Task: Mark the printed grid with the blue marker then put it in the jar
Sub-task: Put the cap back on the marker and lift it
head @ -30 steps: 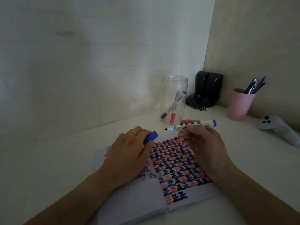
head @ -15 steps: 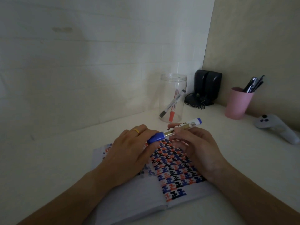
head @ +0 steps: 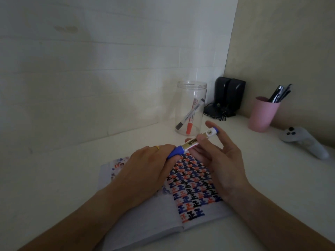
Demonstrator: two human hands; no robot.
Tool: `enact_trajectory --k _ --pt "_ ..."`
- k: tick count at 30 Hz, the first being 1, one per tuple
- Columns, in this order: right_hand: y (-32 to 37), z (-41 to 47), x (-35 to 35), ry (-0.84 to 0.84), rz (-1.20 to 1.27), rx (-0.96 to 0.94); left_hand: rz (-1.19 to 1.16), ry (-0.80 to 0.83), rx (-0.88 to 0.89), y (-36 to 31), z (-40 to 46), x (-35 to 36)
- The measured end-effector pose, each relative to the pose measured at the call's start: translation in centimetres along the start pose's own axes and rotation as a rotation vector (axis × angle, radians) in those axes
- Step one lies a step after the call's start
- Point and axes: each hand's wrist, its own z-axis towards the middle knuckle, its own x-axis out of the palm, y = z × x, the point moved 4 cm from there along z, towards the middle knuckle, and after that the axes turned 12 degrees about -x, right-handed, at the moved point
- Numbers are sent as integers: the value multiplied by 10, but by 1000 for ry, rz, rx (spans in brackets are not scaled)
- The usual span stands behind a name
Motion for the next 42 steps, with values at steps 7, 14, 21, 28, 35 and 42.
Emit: enact_trajectory --k 7,14,21,28,35,42 --pt "-3 1 -3 -43 -2 36 161 -87 156 -9 1 3" --pt "-13 -1 -2 -14 118 106 115 -30 64 -9 3 -3" --pt "-6 15 -6 -8 -183 11 135 60 -31 5 8 -17" --pt "84 102 37 -37 -416 -537 213 36 -116 22 9 -27" --pt "87 180 64 -112 -843 -724 223 64 -144 26 8 -25" --pt "33 198 60 -54 -1290 -485 231 87 -141 29 9 -23"
